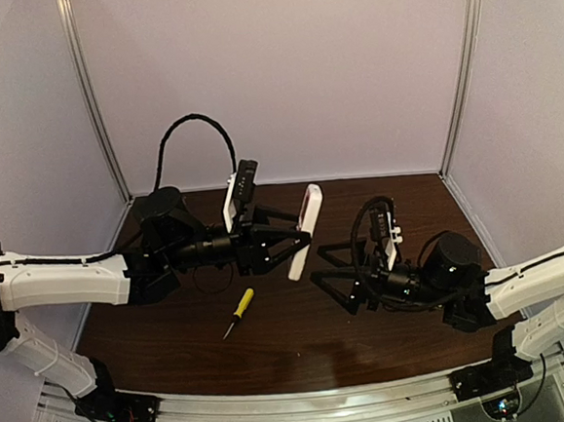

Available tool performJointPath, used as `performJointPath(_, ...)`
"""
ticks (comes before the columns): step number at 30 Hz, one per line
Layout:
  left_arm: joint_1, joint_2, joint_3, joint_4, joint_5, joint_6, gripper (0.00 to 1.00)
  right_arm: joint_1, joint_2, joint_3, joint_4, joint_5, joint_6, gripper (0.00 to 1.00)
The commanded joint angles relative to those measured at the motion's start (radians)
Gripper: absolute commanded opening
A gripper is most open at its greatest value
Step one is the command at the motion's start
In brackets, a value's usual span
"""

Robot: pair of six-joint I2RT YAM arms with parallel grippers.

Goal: Unload the batteries from the remote control

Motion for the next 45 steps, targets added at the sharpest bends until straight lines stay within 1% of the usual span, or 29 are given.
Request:
performJointPath(1, 0.005, 0.024, -0.005, 0.14, 0.049, -0.03, 0.0, 0.024, 0.024, 0.051, 0.029, -0.026, -0.04, 0.98)
performJointPath(7, 0.005, 0.038, -0.007, 0.176, 0.055, -0.043, 0.0, 0.036, 0.073, 0.105, 0.014, -0.035, -0.065, 0.97)
performJointPath(14, 0.005, 0.033, -0.026, 0.219, 0.058, -0.052, 0.0, 0.048, 0.121, 0.143, 0.022, -0.036, -0.08, 0.9)
performJointPath(24, 0.006, 0.025, -0.058, 0.275, 0.042, -0.062, 0.0, 0.052, 0.159, 0.172, 0.044, -0.036, -0.106, 0.71)
performJointPath(34, 0.009, 0.007, -0.101, 0.337, 0.024, -0.085, 0.0, 0.052, 0.175, 0.182, 0.06, -0.025, -0.11, 0.41)
performJointPath(38, 0.013, -0.005, -0.123, 0.341, 0.012, -0.083, 0.0, 0.053, 0.168, 0.183, 0.032, -0.016, -0.119, 0.36)
performJointPath(39, 0.014, -0.008, -0.126, 0.337, 0.013, -0.081, 0.02, 0.053, 0.164, 0.182, 0.018, -0.015, -0.123, 0.35)
performJointPath(40, 0.017, -0.011, -0.129, 0.328, 0.013, -0.077, 0.06, 0.053, 0.158, 0.182, 0.003, -0.011, -0.128, 0.34)
performJointPath(45, 0.044, -0.061, -0.156, 0.225, 0.029, -0.045, 0.39, 0.052, 0.098, 0.174, -0.159, 0.042, -0.171, 0.31)
